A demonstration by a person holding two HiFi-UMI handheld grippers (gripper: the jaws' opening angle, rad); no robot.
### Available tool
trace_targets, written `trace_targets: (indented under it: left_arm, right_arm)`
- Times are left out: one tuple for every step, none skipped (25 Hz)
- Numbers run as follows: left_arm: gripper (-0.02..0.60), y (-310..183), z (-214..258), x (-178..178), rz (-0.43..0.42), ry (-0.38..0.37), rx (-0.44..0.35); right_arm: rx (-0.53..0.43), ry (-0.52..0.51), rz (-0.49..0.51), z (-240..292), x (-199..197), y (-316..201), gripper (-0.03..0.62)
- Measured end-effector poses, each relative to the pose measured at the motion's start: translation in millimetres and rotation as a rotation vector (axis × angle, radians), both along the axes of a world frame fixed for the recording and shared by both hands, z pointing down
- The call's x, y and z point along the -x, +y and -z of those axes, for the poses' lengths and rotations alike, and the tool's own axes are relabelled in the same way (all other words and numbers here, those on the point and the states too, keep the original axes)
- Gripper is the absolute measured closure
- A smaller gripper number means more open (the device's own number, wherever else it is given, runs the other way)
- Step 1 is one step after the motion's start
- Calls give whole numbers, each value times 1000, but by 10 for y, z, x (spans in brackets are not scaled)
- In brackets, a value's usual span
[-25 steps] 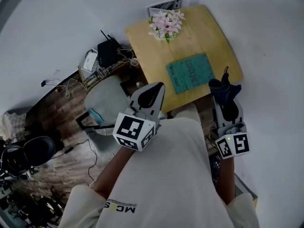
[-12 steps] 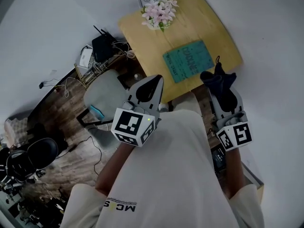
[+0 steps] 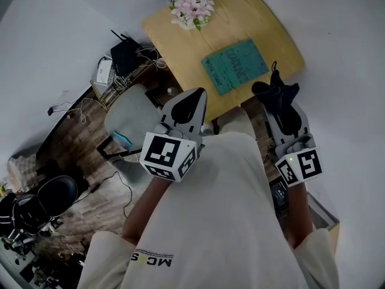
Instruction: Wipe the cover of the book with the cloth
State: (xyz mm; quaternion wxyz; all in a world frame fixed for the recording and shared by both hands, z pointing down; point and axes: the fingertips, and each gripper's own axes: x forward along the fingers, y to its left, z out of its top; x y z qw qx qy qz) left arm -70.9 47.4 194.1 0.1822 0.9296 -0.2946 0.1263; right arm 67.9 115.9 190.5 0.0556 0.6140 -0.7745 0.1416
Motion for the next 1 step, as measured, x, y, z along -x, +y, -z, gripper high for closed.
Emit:
trace_targets:
  left_arm:
    - [571,7,3,-3,-2,1,1]
  right_arm:
    - [0,-3,-3,6,9,4,422]
